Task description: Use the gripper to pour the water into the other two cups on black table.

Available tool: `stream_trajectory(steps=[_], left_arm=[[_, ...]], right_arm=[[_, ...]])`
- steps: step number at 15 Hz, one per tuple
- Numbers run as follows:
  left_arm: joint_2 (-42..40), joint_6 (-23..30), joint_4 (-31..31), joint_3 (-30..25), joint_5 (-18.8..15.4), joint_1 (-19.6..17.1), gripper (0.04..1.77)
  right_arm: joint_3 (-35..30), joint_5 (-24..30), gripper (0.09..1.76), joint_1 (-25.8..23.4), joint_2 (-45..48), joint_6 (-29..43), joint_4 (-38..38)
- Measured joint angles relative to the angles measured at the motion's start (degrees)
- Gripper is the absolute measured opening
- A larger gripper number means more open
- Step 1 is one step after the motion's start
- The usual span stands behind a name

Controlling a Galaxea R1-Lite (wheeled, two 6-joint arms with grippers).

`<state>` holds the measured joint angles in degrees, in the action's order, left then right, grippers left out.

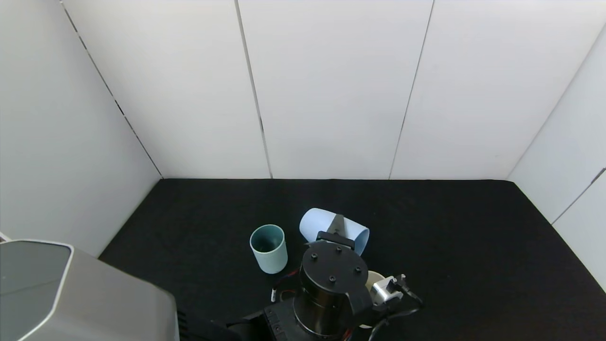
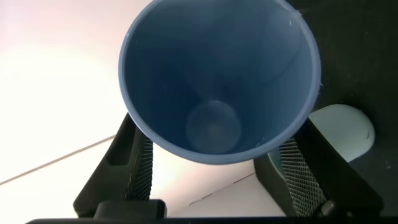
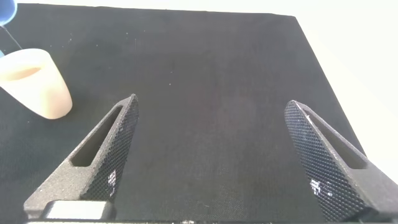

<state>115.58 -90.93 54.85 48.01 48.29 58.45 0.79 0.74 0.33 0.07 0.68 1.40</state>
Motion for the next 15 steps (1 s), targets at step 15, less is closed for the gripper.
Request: stream_trajectory(steps=[15], left_arm=[[-8.1, 23.0, 0.0, -0.8, 2.6, -4.0, 1.19]], right_arm=[[0.0, 0.0, 1.71, 0.0, 0.0, 0.0, 0.0]])
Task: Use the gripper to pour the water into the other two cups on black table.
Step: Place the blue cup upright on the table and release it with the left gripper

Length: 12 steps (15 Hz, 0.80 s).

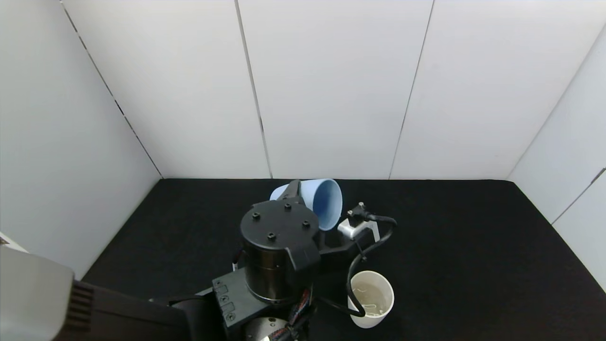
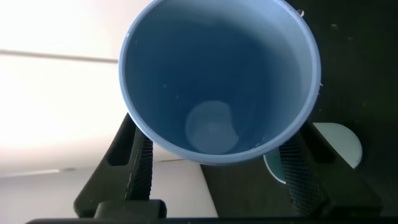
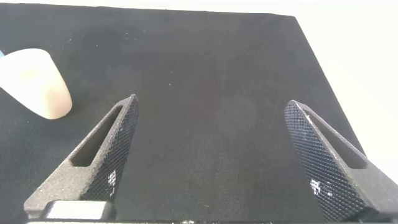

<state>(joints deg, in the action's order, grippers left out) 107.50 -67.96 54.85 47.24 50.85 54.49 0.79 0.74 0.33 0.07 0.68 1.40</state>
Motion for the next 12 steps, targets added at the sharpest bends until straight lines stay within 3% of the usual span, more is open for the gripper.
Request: stream_trajectory(steps=[7, 9, 12], left_arm=[[-7.3, 15.2, -0.7, -2.7, -1.2, -8.4, 1.19], [-9.7, 19.5, -0.8, -4.7, -4.4, -12.1, 1.19], [-13.5, 26.2, -0.9, -6.9, -11.9, -19.8, 1.19]], right_arm=[[0.0, 0.0, 1.71, 0.0, 0.0, 0.0, 0.0], [0.0, 0.0, 1.71, 0.0, 0.0, 0.0, 0.0], [0.0, 0.0, 1.71, 0.0, 0.0, 0.0, 0.0]])
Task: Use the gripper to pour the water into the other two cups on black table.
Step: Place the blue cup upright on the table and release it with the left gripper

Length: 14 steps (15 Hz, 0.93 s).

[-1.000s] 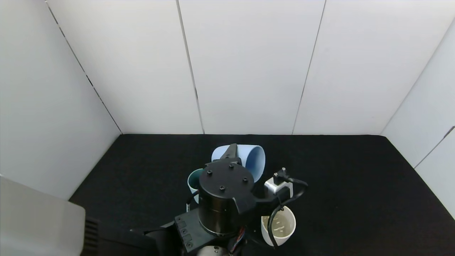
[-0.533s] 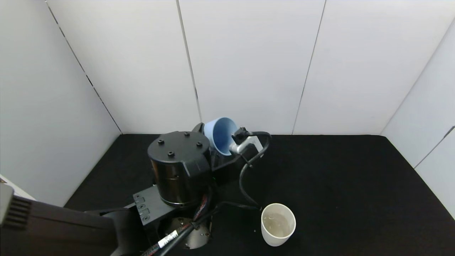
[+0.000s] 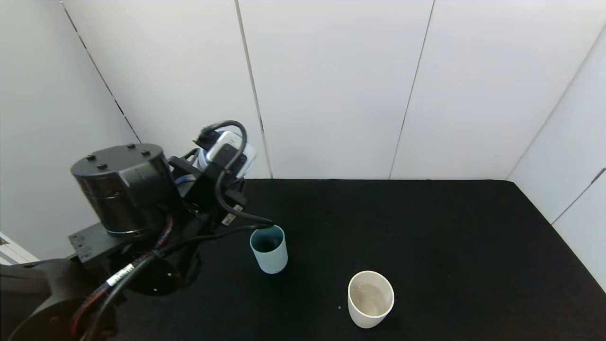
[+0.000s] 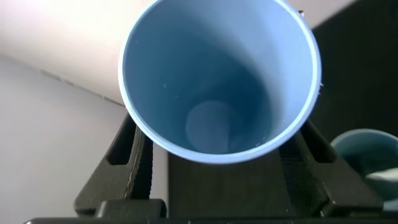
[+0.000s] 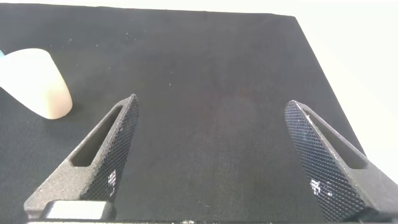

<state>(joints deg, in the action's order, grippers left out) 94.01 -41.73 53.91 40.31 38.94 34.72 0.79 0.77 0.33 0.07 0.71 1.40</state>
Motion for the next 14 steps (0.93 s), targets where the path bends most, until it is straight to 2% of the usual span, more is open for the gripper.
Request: stream_trajectory(steps=[3, 5, 6, 9, 11, 14], left_arm=[[-2.6, 9.2, -1.1, -0.5, -10.3, -7.9, 1.19], [-4.2, 17.8, -3.7, -0.9, -19.6, -12.7, 1.19], [-5.1, 22.7, -5.1, -1.3, -22.6, -14.4, 1.19], [-6.5, 37.7, -7.1, -1.6, -26.7, -18.6, 1.19], [-5.8, 43.4, -7.2, -1.8, -32.1, -22.5, 1.19], [-3.7, 45.3, -7.4, -1.5, -40.1, -27.5, 1.19]], right_arm=[[0.0, 0.0, 1.71, 0.0, 0.0, 0.0, 0.0], [0.0, 0.0, 1.71, 0.0, 0.0, 0.0, 0.0], [0.0, 0.0, 1.71, 0.0, 0.0, 0.0, 0.0], [0.0, 0.0, 1.71, 0.0, 0.0, 0.0, 0.0], [0.0, 0.0, 1.71, 0.0, 0.0, 0.0, 0.0], [0.0, 0.0, 1.71, 0.0, 0.0, 0.0, 0.0]])
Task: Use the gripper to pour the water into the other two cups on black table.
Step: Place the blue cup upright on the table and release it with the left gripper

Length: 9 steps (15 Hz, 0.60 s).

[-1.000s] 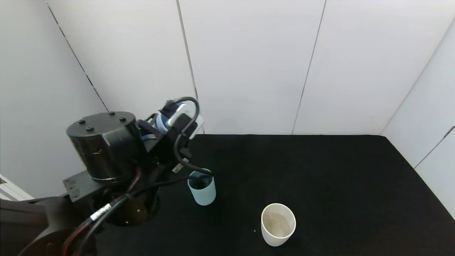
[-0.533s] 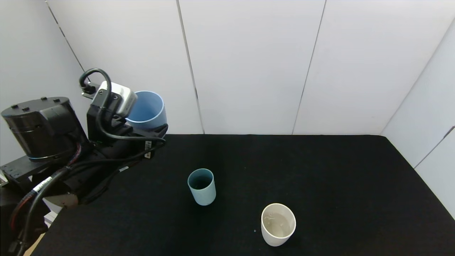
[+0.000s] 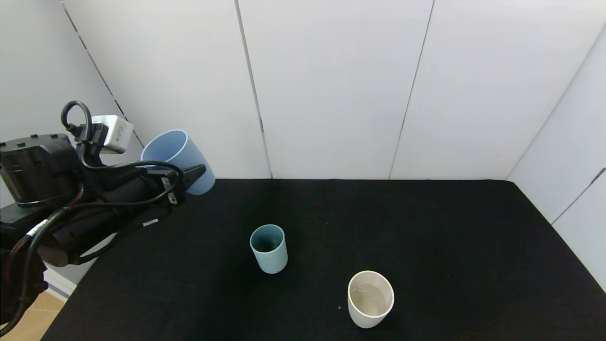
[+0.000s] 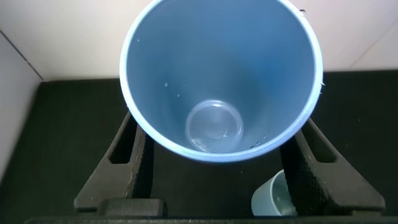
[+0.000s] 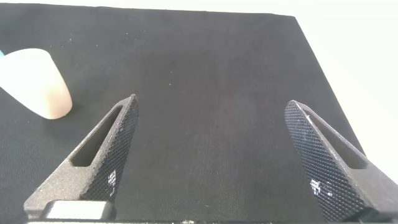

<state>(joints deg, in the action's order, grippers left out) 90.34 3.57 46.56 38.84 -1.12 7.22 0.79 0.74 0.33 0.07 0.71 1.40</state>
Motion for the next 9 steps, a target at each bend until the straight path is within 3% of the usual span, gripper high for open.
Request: stream_trajectory(steps=[5, 9], left_arm=[[11.2, 0.0, 1.6, 2.7, -0.7, -3.9, 1.19], [20.6, -0.4, 6.3, 3.2, -0.3, -3.7, 1.19]], right_arm=[[0.0, 0.0, 1.71, 0.0, 0.0, 0.0, 0.0], [0.0, 0.0, 1.71, 0.0, 0.0, 0.0, 0.0]])
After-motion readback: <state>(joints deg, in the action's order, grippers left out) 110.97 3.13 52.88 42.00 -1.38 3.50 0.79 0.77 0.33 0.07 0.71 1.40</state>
